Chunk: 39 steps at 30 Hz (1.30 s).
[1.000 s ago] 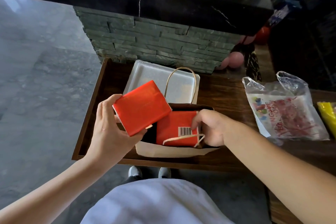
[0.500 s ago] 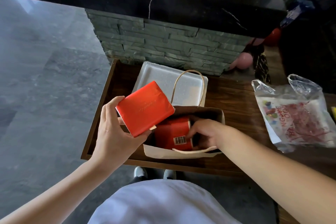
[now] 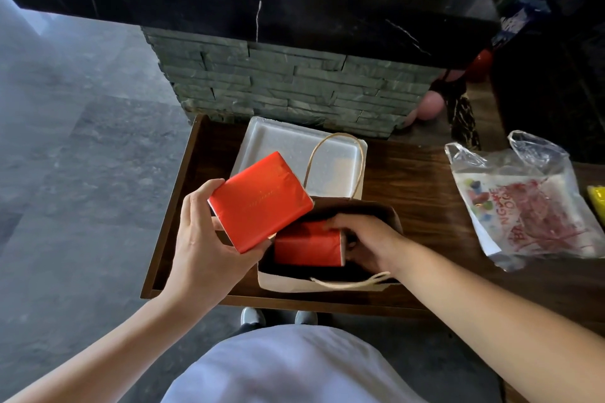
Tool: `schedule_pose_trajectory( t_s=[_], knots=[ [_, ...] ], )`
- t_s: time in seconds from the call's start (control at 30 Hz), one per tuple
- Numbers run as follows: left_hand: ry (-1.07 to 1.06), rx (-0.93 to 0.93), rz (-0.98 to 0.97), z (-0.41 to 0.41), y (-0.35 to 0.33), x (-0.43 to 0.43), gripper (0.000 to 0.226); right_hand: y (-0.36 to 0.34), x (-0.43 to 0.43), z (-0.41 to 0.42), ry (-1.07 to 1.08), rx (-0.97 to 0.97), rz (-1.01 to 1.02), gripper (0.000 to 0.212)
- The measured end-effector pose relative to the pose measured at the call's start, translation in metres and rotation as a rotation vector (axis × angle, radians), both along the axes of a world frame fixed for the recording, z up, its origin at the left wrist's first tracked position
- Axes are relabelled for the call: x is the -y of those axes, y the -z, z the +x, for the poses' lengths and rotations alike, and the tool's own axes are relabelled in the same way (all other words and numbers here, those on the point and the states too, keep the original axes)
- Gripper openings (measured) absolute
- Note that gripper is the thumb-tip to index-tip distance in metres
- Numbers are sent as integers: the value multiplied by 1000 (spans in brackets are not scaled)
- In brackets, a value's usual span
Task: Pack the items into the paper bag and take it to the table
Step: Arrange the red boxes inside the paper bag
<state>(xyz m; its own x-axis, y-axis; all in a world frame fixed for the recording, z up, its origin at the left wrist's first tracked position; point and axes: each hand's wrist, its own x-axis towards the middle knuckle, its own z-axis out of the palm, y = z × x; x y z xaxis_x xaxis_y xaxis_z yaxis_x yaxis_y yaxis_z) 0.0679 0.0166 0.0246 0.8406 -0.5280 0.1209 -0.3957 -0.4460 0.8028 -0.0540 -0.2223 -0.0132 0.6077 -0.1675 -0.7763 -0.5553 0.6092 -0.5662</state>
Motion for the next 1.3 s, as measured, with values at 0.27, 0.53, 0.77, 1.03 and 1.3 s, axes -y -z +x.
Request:
schedule_pose_trajectory(
  t_s=[0.27,0.53,0.77,1.03,1.3],
  knots=[
    [11,-7,-22,1,3,9,106,-15,5,-14,-176,26,-23,71],
    [-40,-35,-11,-4,3,6,104,6,3,20,-361,-179,-41,54],
    [-53,-55,-13,-8,1,4,106,26,-11,47,-560,-380,-195,19],
    [-32,-37,-18,-10,-2,8,104,44,-41,56,-897,-431,-600,35],
    [-33,-6,6,-9,-7,8,104,41,-46,52,-1079,-431,-770,36]
  ],
)
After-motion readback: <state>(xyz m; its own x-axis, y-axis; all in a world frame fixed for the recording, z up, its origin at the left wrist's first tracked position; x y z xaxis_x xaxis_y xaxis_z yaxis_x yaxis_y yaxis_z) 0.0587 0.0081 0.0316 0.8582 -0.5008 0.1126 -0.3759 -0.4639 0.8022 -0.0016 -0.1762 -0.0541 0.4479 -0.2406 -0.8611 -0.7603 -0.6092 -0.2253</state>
